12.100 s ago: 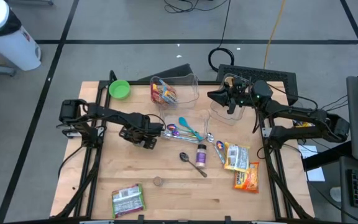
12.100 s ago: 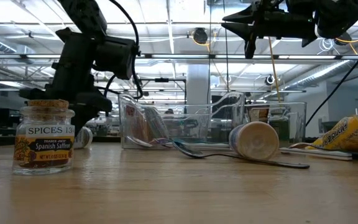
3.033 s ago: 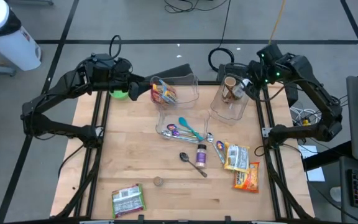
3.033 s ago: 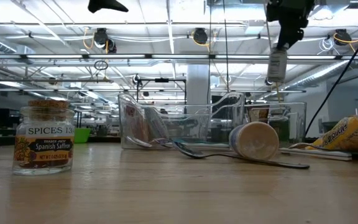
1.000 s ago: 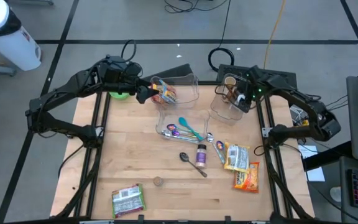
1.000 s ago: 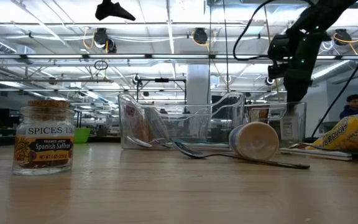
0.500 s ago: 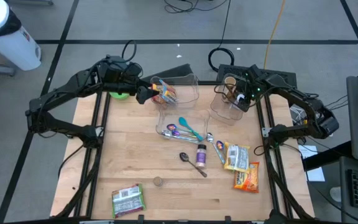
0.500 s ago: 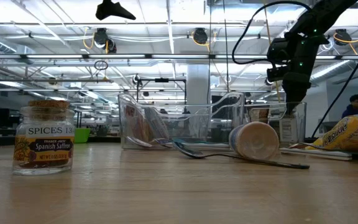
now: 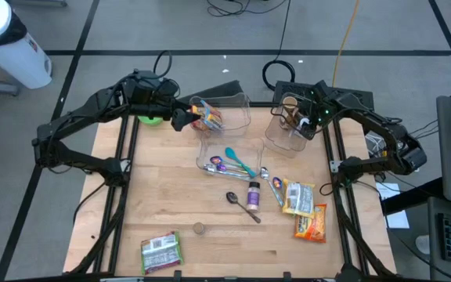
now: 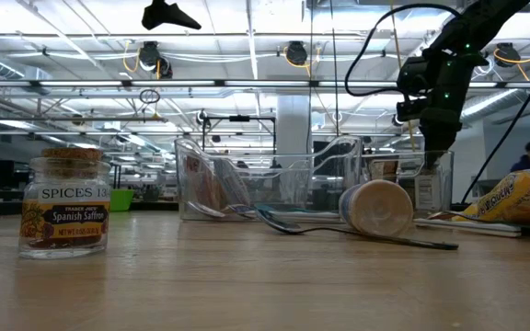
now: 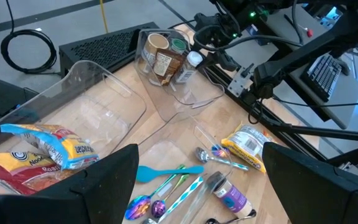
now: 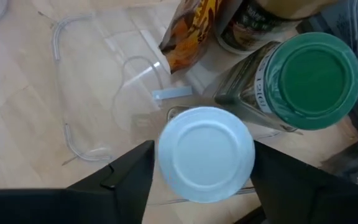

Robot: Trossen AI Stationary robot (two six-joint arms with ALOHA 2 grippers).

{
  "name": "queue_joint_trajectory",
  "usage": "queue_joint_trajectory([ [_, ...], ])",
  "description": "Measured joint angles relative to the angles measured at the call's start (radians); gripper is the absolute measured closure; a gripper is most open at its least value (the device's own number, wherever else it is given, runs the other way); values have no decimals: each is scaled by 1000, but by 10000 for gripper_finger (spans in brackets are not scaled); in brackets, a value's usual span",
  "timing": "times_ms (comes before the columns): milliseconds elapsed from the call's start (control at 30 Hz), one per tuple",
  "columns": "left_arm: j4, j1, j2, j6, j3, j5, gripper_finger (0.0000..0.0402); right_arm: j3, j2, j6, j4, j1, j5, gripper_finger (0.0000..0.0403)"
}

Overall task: Pick & Place Food Item
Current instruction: Put the white seasoning bottle into the top right transparent bin, then put the green noodle pack into the top left transparent bin

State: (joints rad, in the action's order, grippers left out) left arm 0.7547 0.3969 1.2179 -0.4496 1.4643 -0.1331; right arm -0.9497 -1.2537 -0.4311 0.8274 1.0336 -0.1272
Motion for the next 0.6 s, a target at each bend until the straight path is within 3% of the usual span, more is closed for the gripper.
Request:
queue_joint_trajectory([
  [300,0,0,0,0,0,0,50,-1,0,7,-19,0,-2,122],
  [600,0,0,0,0,0,0,50,-1,57,26,-10,-1,-3,112],
])
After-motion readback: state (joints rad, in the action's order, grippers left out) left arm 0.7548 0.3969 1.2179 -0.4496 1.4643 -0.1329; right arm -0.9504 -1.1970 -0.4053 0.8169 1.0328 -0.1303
